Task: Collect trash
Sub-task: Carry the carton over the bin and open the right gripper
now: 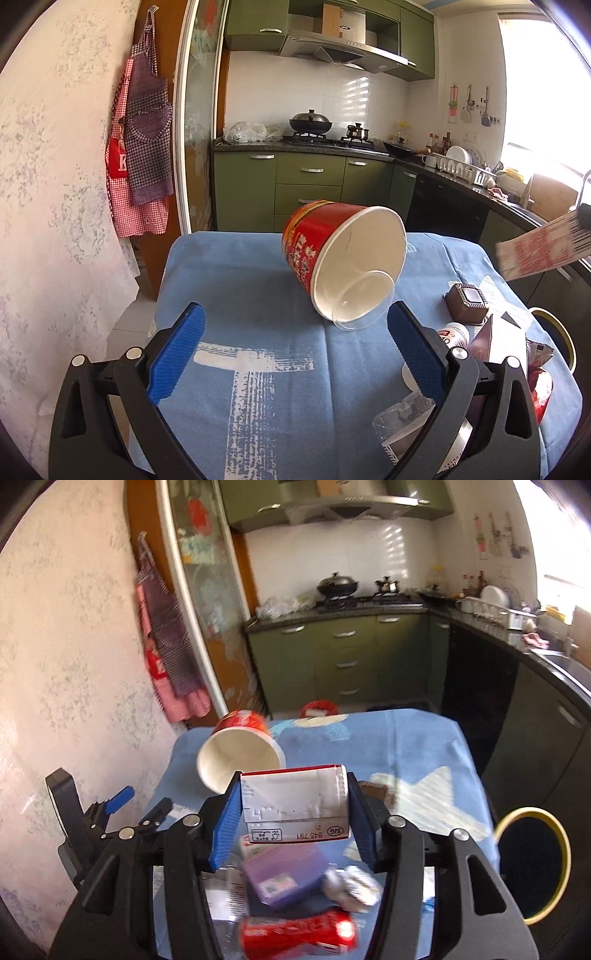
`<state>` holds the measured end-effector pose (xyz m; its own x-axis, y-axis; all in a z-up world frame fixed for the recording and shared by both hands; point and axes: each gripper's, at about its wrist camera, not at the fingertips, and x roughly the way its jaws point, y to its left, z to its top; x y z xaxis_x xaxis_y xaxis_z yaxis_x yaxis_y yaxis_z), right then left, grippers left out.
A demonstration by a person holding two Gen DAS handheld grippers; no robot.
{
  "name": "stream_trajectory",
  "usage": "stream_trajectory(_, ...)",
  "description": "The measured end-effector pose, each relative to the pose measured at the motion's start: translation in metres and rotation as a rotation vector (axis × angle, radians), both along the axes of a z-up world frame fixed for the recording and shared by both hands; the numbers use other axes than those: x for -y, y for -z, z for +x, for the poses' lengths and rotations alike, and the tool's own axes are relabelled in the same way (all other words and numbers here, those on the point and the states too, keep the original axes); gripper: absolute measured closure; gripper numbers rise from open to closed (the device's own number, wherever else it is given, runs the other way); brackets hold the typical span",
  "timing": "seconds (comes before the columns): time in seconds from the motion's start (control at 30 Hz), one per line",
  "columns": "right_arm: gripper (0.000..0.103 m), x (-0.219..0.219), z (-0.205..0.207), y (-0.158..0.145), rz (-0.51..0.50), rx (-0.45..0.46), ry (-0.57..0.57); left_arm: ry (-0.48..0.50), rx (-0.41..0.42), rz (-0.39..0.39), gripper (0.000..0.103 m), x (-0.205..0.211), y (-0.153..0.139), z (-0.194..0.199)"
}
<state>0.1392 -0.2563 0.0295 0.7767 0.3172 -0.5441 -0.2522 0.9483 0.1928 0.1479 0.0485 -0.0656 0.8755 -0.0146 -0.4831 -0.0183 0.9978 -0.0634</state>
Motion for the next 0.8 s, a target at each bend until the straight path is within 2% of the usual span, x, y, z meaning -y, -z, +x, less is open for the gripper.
stream_trajectory(0.13, 0.052, 0.062, -0.021, -0.008, 0.009, 0.036, 0.135, 0.009, -0.006, 0.018, 0.005, 0.006, 0.002, 0.002)
stream_trajectory(0.27, 0.052, 0.126, -0.034, -0.001, 0.004, 0.032, 0.290, 0.014, -0.021, 0.046, 0.005, 0.013, 0.006, 0.007)
stream_trajectory(0.3, 0.052, 0.148, -0.037, 0.006, 0.001, 0.017, 0.349, 0.015, -0.023, 0.052, 0.005, 0.015, 0.007, 0.007)
stream_trajectory(0.5, 0.052, 0.227, -0.040, 0.051, -0.015, -0.093, 0.538, 0.021, -0.011, 0.078, 0.005, 0.021, 0.009, 0.008)
stream_trajectory(0.67, 0.052, 0.265, -0.027, 0.089, -0.012, -0.192, 0.616, 0.021, -0.014, 0.082, 0.005, 0.022, 0.011, 0.008)
stream_trajectory(0.8, 0.052, 0.276, -0.018, 0.114, -0.005, -0.250, 0.646, 0.021, -0.020, 0.083, 0.005, 0.021, 0.012, 0.009)
